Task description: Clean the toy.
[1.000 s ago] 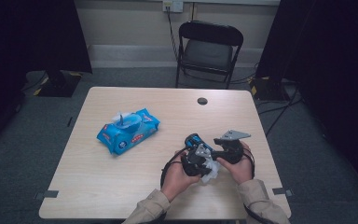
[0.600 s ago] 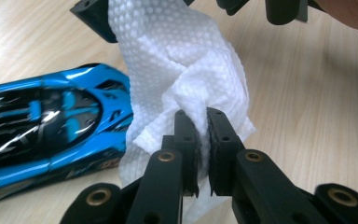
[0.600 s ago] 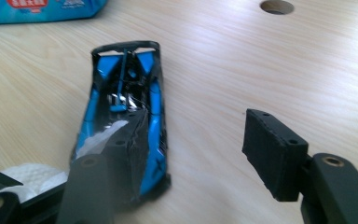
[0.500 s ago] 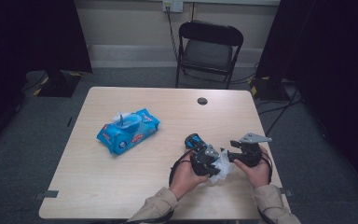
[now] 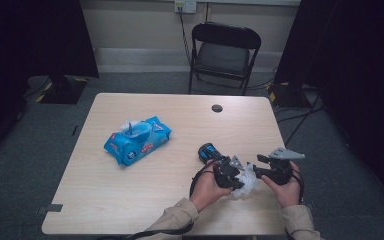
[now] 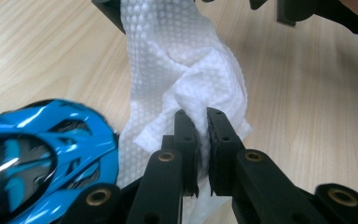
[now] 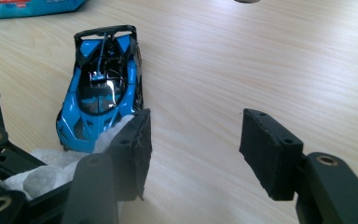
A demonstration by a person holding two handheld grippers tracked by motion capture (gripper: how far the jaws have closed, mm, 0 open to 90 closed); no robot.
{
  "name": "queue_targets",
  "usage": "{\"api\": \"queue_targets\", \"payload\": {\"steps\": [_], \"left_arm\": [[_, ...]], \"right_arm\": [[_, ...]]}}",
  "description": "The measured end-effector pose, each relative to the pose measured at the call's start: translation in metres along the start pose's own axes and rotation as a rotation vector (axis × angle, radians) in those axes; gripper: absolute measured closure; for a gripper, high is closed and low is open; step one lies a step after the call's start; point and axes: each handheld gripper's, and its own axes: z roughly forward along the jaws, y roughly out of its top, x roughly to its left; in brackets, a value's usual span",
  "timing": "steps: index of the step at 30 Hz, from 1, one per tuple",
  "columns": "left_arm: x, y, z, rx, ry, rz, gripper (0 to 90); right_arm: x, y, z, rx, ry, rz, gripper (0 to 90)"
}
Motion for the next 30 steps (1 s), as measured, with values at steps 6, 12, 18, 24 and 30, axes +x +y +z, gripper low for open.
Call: {"api": "queue_targets", "payload": {"steps": [6,12,18,24,30], "left_arm": [[0.002,0.002,0.004,-0.021,0.009,0.000,73.2],[0.006,0.006,-0.007,-0.060,0.054,0.016,53.3],[0.021,0.001,-0.023,-0.089,0.109,-0.019,43.2],[0.043,-0.006,-0.042,-0.108,0.183,-0.066,32.1],[0.062,-0.015,-0.046,-0.098,0.222,-0.110,26.0]], "right_arm": [[-0.004,-0.006,-0.010,-0.001,-0.011,0.022,44.4],[-0.005,-0.008,-0.017,-0.005,-0.011,0.026,44.7],[0.001,-0.006,-0.024,-0.003,-0.003,0.024,44.4],[0.016,-0.003,-0.022,0.017,0.052,0.001,42.9],[0.031,-0.007,-0.011,0.071,0.118,-0.021,40.7]]}}
